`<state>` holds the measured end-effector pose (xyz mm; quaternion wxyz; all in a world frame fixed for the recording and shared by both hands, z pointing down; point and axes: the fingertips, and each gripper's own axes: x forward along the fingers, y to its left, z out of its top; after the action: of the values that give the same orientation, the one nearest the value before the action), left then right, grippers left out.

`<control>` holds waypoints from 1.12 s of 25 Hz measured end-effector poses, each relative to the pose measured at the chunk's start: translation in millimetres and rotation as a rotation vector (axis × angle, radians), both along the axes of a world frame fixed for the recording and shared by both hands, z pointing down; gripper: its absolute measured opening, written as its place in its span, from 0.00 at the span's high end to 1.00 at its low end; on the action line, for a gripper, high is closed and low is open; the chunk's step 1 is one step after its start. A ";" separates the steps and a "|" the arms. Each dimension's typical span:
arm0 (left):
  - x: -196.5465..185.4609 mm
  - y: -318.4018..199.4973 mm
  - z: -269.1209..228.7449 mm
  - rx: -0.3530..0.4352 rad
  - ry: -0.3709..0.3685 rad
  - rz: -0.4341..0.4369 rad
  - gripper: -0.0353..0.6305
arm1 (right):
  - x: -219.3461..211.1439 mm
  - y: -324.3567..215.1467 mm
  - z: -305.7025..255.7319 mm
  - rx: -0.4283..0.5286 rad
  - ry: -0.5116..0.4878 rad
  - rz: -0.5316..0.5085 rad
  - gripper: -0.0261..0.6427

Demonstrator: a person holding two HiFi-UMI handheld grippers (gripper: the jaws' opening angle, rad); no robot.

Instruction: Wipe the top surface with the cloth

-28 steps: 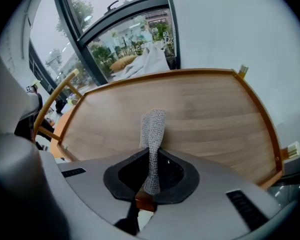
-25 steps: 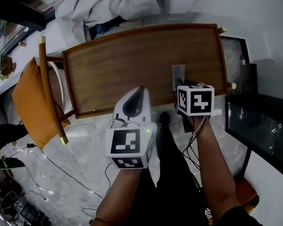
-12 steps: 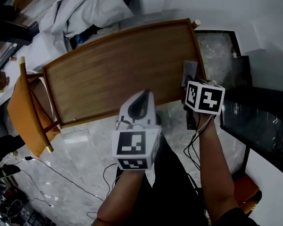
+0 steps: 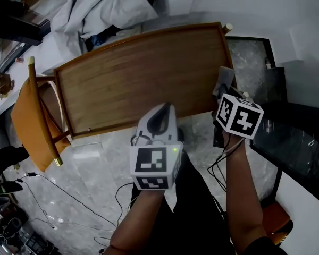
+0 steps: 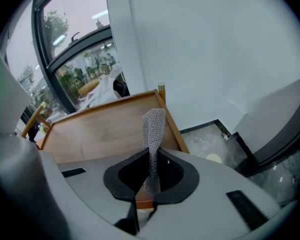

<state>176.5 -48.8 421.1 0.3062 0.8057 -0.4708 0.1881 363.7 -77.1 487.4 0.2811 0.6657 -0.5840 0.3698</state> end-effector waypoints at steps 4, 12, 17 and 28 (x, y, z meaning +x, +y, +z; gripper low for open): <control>-49.5 6.9 -7.8 0.008 -0.011 -0.047 0.93 | -67.9 -12.0 -30.1 0.122 -0.113 -0.093 0.91; -199.2 30.3 -51.8 0.069 -0.012 -0.189 0.93 | -286.8 -2.4 -36.9 0.179 -0.334 -0.377 0.91; -292.6 50.0 -74.9 0.112 0.013 -0.282 0.93 | -419.9 33.5 -14.4 0.106 -0.424 -0.527 0.91; -375.0 83.8 -78.3 0.113 0.026 -0.334 0.93 | -546.1 88.2 26.8 -0.080 -0.488 -0.646 0.91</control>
<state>-198.4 35.0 342.8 0.2936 0.7347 -0.6037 0.0976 -182.4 11.0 514.2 0.2619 0.3292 -0.7978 0.4320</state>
